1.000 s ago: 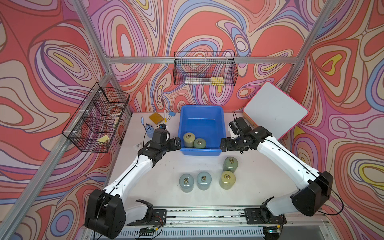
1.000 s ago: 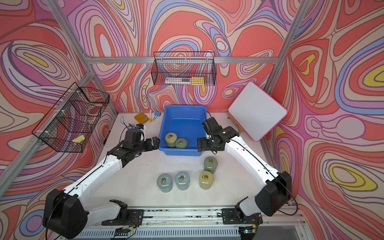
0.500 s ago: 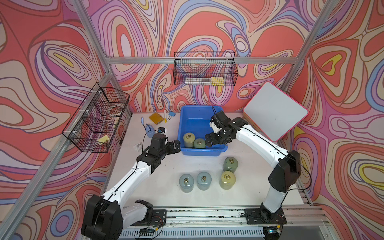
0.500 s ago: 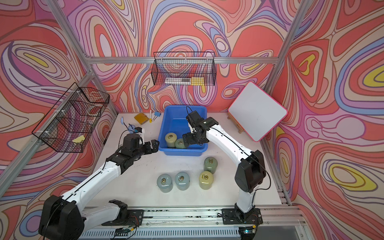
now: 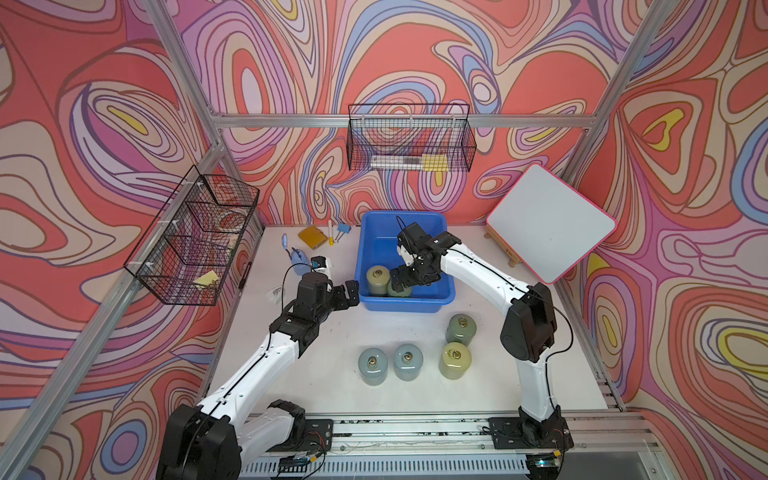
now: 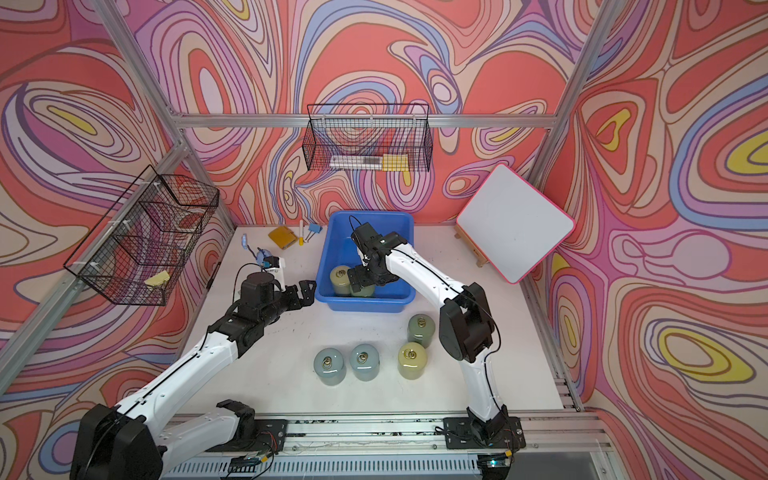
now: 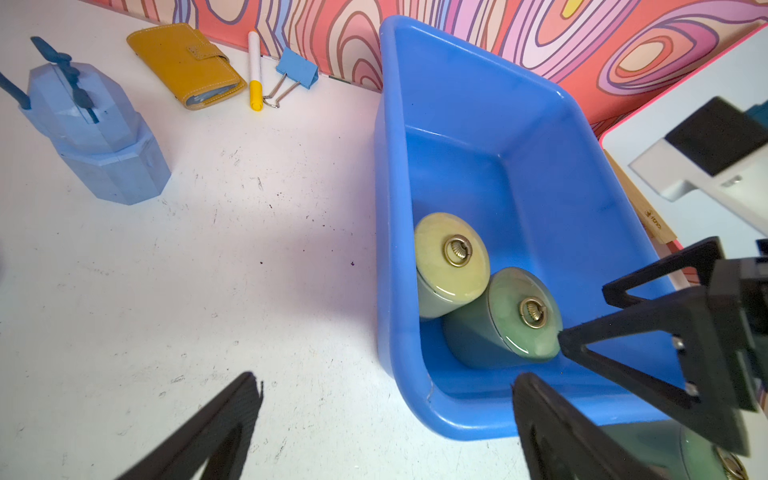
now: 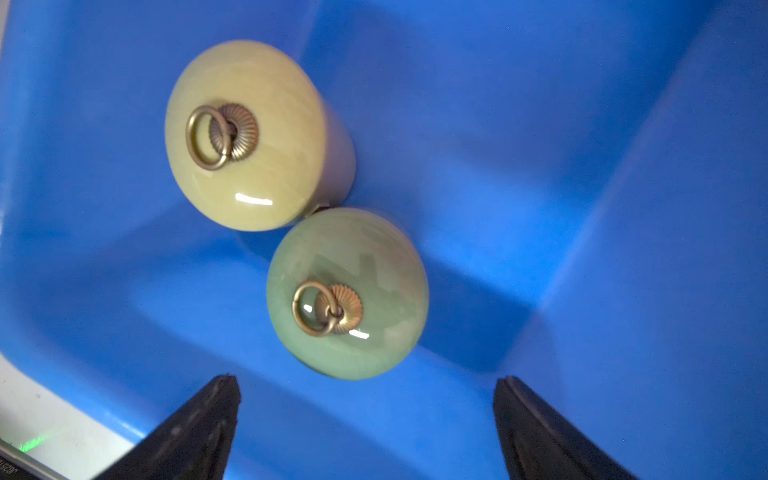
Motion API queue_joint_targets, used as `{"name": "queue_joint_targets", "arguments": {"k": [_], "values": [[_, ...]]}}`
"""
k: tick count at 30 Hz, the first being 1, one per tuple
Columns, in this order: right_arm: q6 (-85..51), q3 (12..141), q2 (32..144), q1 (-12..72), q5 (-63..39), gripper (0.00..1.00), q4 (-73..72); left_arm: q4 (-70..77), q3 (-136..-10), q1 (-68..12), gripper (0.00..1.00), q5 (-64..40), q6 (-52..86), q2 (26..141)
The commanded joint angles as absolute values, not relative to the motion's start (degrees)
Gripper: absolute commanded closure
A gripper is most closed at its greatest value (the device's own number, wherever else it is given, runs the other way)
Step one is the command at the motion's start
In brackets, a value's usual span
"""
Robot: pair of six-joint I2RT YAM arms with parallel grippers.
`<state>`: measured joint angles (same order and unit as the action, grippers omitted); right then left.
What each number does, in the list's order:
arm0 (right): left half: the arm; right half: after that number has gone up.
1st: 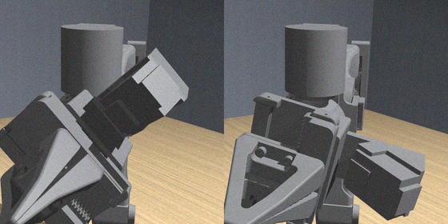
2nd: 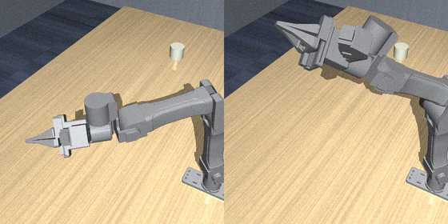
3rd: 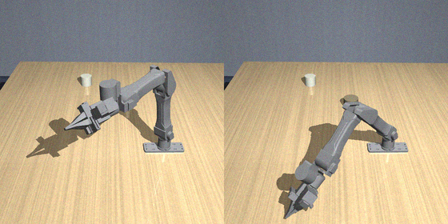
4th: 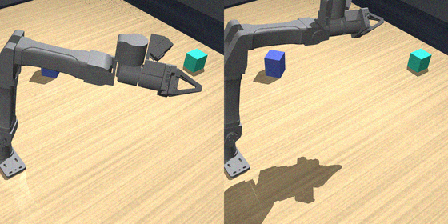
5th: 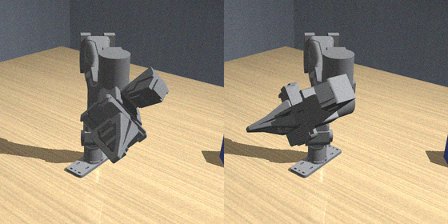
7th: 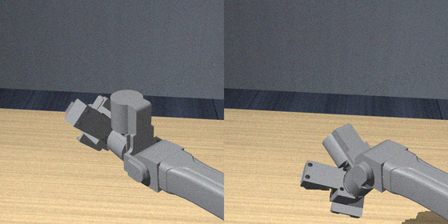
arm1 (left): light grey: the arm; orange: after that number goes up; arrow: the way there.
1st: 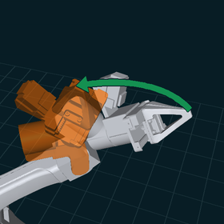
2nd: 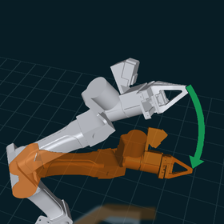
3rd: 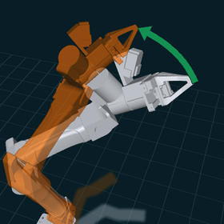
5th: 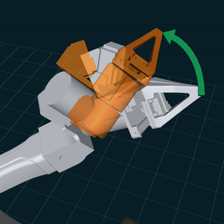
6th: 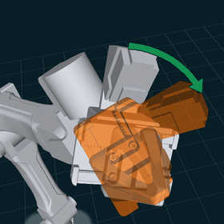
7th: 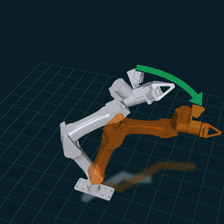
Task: Take the tea canister out of the basket
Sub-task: Pick up the tea canister from the basket.
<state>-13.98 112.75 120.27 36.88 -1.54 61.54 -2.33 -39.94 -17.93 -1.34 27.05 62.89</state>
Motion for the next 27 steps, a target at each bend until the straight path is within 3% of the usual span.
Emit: {"name": "queue_joint_targets", "arguments": {"k": [1, 16, 27], "values": [[-12.90, 115.70, 122.81, 37.94, 0.14, 0.02, 62.76, -0.81, -39.23, -17.57, 0.01, -1.24, 27.34, 61.97], [-13.56, 119.95, 130.27, 38.49, 1.38, 0.04, 63.96, -0.95, -39.13, -17.50, 0.01, -1.22, 27.39, 61.94], [-13.62, 120.23, 132.25, 38.50, 4.06, 0.11, 64.16, -1.01, -39.12, -17.50, 0.01, -0.90, 27.36, 61.78]]}}
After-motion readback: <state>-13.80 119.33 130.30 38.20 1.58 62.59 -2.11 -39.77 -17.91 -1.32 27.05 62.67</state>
